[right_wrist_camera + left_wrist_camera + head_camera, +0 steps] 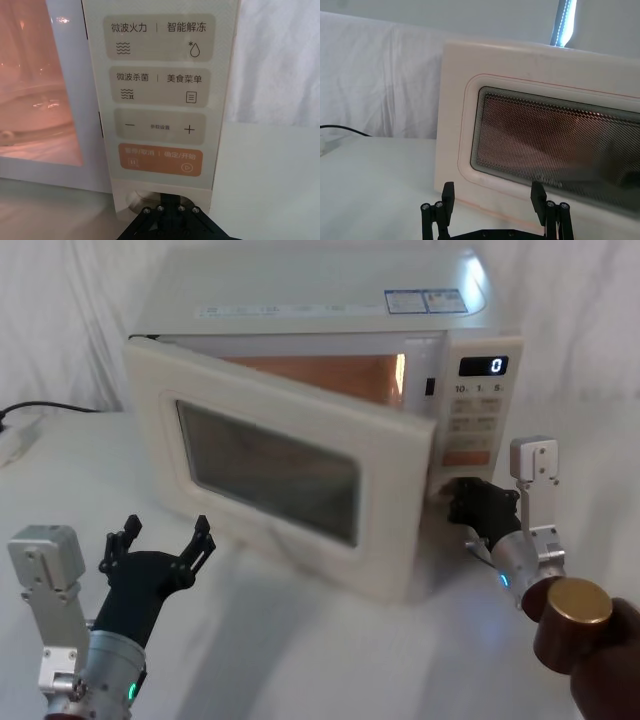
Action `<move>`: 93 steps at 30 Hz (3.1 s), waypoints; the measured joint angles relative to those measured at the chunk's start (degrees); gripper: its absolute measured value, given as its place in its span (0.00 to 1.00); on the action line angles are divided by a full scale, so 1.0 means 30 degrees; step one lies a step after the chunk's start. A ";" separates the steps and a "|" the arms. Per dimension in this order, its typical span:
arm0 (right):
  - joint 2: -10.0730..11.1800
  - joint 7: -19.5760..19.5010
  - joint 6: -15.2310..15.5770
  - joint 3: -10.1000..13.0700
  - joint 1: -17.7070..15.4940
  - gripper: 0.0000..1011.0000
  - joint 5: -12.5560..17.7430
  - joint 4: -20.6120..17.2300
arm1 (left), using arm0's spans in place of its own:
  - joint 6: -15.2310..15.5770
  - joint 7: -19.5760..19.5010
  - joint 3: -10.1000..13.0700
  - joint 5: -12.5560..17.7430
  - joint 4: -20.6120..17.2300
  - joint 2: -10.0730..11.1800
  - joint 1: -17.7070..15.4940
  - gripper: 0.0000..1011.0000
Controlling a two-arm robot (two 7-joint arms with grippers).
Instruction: Press the button to open the microwave door with one hand; close the microwave door with the other hand.
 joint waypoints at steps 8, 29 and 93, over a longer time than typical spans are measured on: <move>0.0065 -0.0006 0.0364 0.0015 -0.0345 0.00 -0.0019 -0.0701 | 0.0000 0.0000 0.0000 -0.0001 0.0001 0.0001 0.0000 0.99; 0.0419 -0.0306 0.2260 -0.0110 -0.3225 0.00 0.0006 -0.5491 | 0.0000 -0.0001 0.0000 0.0000 0.0000 0.0000 -0.0001 0.99; 0.0633 -0.1022 0.1636 0.0183 -0.8235 0.00 -0.0118 -1.2368 | 0.0000 -0.0001 0.0000 0.0000 0.0000 0.0000 0.0000 0.99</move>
